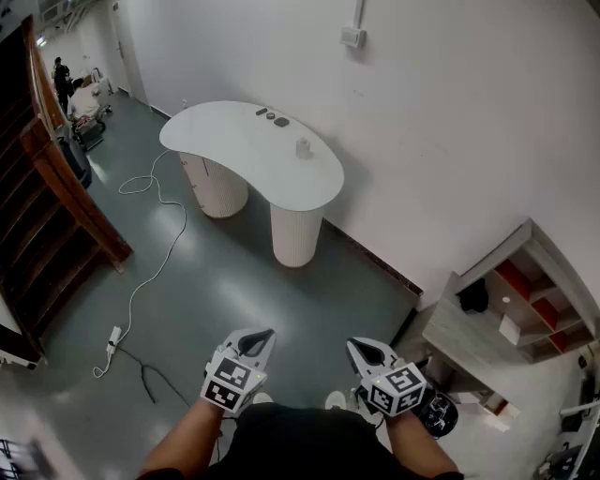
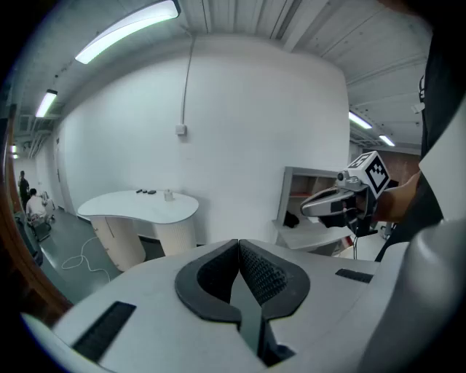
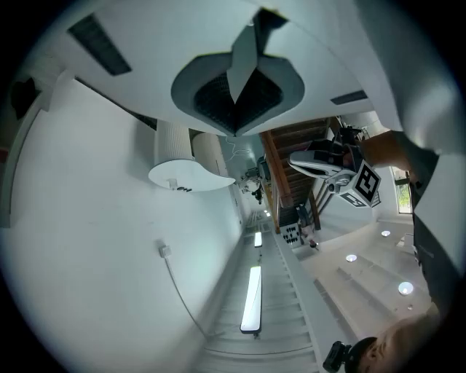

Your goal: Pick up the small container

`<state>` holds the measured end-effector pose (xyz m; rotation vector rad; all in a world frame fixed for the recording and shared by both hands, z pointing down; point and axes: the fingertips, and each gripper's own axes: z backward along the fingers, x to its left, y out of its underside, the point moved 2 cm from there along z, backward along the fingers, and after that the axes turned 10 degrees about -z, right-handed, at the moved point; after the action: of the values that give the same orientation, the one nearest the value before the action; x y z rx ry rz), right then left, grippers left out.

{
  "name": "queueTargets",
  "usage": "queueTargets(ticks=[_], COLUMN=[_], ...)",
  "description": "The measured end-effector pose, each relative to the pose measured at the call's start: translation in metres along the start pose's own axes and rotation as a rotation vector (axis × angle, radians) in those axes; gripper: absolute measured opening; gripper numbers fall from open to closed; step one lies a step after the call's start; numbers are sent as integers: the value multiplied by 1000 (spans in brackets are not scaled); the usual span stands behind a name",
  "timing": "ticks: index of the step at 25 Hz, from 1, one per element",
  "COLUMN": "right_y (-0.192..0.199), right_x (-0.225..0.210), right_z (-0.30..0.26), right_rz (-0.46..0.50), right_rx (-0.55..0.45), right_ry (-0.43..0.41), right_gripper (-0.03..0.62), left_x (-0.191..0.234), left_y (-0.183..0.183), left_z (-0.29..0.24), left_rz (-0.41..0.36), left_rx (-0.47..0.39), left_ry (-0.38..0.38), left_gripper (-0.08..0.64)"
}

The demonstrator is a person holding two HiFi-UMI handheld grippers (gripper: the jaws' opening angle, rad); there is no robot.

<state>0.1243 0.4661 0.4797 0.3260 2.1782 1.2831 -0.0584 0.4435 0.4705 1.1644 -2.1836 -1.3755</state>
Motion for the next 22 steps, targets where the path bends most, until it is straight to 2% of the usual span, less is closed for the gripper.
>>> queueTargets(ticks=[12, 22], right_y=[-4, 1], right_x=[12, 52], right_z=[-8, -29], right_rz=[10, -20], right_rx=[7, -6], right_ry=[-1, -18], right_gripper=[-5, -5], left_x=[12, 33], left_y=[0, 21], left_z=[7, 32], left_rz=[-9, -19], left_rx=[-20, -27], left_ry=[1, 22], left_gripper=[17, 17])
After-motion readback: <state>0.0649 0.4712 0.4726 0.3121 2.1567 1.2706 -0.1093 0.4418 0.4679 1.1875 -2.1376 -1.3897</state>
